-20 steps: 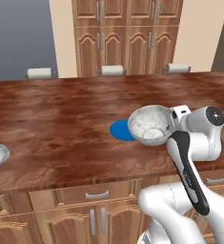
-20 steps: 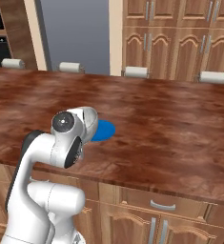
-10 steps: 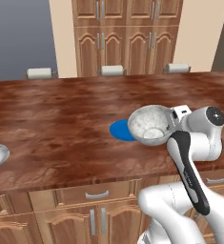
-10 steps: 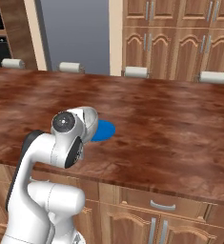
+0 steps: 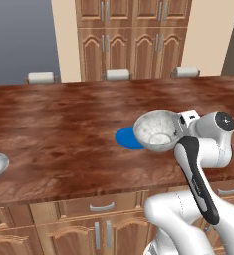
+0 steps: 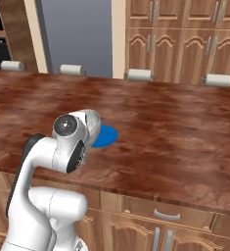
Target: Move the bowls from the cabinet to the plates on the dining table.
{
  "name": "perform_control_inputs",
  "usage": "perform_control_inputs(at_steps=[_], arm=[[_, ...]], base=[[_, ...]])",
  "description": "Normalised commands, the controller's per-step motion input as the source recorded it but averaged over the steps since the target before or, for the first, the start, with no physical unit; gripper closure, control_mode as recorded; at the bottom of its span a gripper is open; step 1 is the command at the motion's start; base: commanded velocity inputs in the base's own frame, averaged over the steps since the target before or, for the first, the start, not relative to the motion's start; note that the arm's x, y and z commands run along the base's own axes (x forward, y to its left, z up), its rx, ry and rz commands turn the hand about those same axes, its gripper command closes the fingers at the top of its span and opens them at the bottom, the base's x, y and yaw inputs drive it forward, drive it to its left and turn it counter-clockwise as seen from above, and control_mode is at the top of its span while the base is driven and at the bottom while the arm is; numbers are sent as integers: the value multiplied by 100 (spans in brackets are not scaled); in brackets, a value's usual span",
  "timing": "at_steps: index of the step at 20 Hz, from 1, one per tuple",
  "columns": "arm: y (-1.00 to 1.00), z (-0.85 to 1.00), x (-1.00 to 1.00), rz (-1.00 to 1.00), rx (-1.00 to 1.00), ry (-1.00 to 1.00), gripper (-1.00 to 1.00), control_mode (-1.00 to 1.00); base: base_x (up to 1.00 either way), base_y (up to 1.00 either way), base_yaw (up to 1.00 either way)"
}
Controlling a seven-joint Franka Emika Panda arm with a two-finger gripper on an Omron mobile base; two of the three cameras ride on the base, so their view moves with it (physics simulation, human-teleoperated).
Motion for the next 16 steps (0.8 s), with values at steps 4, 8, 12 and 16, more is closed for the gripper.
perform_control_inputs(at_steps=[4, 8, 12, 16], arm=[[0, 0, 0, 0, 0, 0, 100, 100], [0, 0, 0, 0, 0, 0, 100, 100], [0, 0, 0, 0, 0, 0, 100, 100], [0, 0, 2, 0, 0, 0, 100, -100]], base=[[1, 0, 0], [0, 0, 0], [5, 0, 0], [4, 0, 0]])
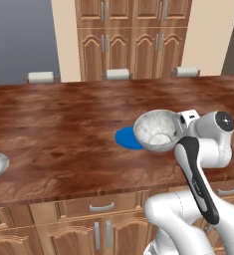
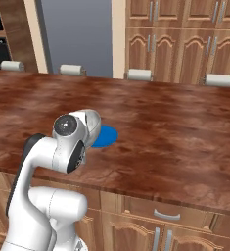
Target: Move the bowls from the cabinet to the plates on the dining table.
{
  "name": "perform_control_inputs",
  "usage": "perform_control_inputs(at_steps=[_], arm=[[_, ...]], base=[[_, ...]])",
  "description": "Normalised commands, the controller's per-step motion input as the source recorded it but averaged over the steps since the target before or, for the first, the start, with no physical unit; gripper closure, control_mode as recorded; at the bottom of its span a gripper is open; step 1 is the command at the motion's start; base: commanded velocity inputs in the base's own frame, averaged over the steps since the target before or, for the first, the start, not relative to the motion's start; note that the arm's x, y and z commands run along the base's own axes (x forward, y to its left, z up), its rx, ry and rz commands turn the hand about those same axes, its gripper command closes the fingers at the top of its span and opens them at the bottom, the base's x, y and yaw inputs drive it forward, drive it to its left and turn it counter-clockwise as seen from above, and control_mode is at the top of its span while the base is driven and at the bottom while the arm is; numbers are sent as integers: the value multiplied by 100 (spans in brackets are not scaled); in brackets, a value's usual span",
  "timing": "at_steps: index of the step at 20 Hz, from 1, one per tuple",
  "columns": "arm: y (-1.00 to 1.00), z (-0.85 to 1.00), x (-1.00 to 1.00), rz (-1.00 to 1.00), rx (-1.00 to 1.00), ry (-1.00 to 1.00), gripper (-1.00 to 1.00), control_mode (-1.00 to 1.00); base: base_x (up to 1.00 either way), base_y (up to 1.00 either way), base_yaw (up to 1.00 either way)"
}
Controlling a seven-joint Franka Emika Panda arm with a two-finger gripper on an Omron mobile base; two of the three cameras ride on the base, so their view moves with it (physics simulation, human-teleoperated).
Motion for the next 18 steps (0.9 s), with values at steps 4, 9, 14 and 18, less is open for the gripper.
perform_control_inputs(at_steps=[4, 9, 14, 18], arm=[[0, -3, 22, 0, 0, 0, 100, -100], [0, -8, 46, -1, 0, 0, 100, -100], [0, -9, 48, 0, 5, 0, 100, -100], [0, -17, 60, 0, 6, 0, 100, -100]], base=[[0, 0, 0], [0, 0, 0], [0, 0, 0], [0, 0, 0]])
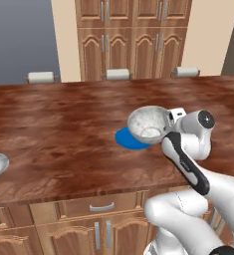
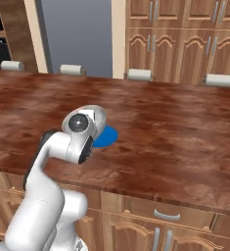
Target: Move the bowls from the cabinet to the plates on the dining table.
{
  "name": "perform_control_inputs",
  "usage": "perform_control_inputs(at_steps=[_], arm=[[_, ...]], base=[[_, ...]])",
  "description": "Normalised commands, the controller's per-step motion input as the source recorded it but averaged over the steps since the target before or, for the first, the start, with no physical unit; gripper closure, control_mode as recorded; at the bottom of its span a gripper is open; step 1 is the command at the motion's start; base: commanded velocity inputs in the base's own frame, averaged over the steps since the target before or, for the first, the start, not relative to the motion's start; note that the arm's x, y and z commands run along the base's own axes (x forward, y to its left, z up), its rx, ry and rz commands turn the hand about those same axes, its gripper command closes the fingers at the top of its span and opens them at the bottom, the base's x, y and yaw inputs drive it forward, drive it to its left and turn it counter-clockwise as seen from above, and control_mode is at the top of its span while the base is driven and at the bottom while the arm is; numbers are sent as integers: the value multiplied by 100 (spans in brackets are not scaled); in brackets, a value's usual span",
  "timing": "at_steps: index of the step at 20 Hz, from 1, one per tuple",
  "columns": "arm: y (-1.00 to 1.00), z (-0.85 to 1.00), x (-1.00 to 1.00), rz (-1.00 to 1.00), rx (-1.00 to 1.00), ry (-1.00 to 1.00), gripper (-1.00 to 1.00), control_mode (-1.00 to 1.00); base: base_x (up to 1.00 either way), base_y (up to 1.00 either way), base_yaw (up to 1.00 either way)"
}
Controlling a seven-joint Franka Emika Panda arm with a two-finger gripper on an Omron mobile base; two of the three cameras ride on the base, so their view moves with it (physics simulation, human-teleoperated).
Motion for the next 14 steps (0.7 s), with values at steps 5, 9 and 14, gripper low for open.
perform_control_inputs(at_steps=[5, 9, 14], arm=[[0, -30, 46, 0, 2, 1, 100, -100], [0, -20, 23, 0, 0, 0, 100, -100], [0, -10, 20, 0, 1, 0, 100, -100]], base=[[0, 0, 0], [0, 0, 0], [0, 0, 0]])
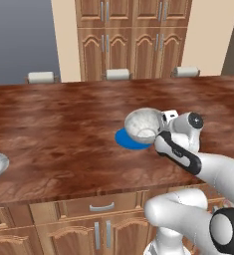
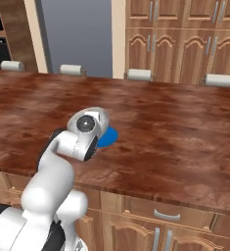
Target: Move the bowls from the cabinet to the plates on the dining table.
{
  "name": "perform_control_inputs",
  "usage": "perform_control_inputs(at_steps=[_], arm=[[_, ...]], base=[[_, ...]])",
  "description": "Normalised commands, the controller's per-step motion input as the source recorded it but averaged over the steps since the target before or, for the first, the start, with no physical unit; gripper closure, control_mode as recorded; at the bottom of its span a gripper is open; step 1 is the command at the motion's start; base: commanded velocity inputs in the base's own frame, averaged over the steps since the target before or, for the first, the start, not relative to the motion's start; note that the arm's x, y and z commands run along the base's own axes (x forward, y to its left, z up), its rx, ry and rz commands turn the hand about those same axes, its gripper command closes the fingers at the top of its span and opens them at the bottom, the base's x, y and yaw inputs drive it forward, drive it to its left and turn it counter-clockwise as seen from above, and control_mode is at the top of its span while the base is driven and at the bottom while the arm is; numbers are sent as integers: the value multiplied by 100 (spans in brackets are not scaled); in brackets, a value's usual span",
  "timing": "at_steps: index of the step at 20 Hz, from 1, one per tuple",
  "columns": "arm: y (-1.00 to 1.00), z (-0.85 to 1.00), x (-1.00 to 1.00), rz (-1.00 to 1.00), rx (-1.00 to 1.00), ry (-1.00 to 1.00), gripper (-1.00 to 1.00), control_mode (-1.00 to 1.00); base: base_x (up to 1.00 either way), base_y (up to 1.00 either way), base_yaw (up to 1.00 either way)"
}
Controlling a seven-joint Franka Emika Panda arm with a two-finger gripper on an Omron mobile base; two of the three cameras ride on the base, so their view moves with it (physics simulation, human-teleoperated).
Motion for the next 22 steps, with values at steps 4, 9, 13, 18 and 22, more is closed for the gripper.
perform_control_inputs(at_steps=[4, 9, 13, 18, 22], arm=[[0, -24, 14, 0, 3, 0, 100, -100], [0, -35, 15, 0, 0, 1, 100, -100], [0, -16, 22, 0, 0, 0, 100, -100], [0, -11, 30, 0, 0, 0, 100, -100], [0, -15, 32, 0, 0, 0, 100, -100]], base=[[0, 0, 0], [0, 0, 0], [0, 0, 0], [0, 0, 0], [0, 0, 0]])
